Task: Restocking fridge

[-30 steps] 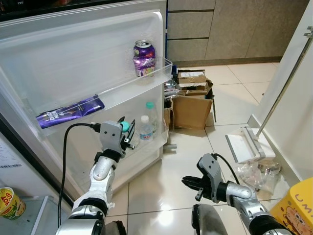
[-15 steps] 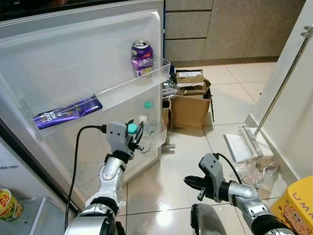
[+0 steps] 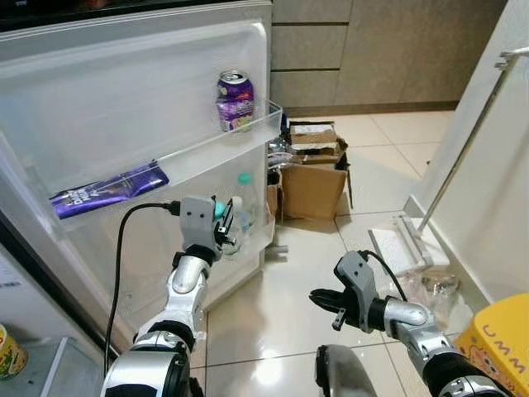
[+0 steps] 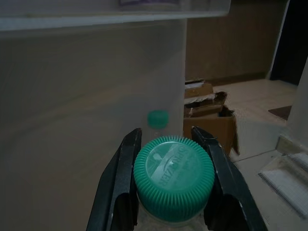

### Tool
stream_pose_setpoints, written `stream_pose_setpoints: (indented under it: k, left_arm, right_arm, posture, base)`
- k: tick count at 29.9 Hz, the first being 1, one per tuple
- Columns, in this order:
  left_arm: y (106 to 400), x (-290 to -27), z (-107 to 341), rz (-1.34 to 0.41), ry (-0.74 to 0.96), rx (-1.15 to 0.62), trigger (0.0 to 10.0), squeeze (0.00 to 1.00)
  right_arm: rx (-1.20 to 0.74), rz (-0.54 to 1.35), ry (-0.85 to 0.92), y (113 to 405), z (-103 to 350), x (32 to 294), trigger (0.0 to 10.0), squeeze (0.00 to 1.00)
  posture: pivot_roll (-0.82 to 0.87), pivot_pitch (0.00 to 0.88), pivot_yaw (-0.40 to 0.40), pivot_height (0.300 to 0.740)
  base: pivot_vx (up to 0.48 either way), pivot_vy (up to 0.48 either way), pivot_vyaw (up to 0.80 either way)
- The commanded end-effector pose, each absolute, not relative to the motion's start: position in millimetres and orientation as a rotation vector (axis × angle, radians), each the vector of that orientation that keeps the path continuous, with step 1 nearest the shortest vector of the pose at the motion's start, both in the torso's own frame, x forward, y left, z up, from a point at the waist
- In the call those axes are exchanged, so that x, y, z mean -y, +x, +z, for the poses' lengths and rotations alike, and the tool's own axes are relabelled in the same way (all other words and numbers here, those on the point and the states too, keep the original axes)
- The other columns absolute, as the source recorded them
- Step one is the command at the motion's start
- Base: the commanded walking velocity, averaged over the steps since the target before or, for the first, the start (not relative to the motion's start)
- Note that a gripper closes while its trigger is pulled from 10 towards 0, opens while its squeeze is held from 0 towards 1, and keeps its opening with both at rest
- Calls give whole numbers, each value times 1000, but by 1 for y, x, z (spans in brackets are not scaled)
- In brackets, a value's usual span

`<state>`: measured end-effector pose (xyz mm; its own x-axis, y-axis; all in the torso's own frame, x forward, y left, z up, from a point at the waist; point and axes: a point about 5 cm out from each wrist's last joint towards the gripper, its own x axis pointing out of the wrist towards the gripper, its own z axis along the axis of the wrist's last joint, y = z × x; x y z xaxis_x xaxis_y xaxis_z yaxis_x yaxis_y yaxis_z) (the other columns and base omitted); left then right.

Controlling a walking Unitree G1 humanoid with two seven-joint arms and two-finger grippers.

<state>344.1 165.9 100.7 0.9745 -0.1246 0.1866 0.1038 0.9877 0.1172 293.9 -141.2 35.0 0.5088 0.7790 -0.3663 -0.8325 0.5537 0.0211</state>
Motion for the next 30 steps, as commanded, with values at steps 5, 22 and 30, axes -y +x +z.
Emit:
stream_pose_setpoints:
  k: [5,22,30]
  left_arm:
    - [339,-195,87,-6,211,95,10000,0]
    - [326,-190,76,-48,8,118,10000,0]
    - [316,-240,85,142,-66,202,10000,0]
  right_arm:
    - [-359,980,-177,294,34,142,10000,0]
    - [-374,997,-104,286,27,136,10000,0]
    - [-377,1017,-66,282,23,128,10000,0]
  posture:
    - [-168,0,-64,500]
    - [-154,0,-41,500]
    - [-129,0,-25,500]
  base:
    - [0,0,0]
    - [0,0,0]
    - [0,0,0]
